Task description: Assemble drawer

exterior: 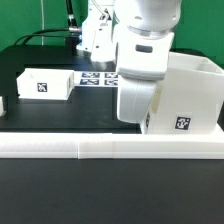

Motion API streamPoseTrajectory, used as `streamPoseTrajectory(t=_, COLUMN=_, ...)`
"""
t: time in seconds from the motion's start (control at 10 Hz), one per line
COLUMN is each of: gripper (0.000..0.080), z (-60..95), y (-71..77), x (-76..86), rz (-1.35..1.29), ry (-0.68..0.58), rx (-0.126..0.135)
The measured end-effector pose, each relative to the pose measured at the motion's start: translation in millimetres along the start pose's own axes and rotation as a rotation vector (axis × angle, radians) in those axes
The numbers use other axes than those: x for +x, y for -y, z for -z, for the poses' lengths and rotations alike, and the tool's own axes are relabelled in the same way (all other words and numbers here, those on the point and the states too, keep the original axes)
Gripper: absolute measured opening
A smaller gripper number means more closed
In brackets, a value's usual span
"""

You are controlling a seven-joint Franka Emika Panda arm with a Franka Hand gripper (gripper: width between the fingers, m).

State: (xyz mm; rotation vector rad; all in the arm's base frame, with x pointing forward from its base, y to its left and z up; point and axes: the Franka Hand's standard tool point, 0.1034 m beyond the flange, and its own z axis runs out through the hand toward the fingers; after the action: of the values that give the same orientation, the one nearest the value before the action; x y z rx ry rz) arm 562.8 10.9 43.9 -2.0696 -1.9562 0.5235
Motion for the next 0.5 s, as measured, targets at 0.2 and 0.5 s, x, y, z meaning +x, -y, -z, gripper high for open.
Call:
streamPoseTrajectory(t=0.2, gripper=0.0649, z=-10.2, y=-7.0, x=-30.4, rz=0.091, ry=-0.021, rx=-0.036)
streamPoseTrajectory(t=0.5, gripper=0.0649, z=0.1, y=-10.8, x=-60.1, rz=0.14, ry=-0.036, rx=-0.094)
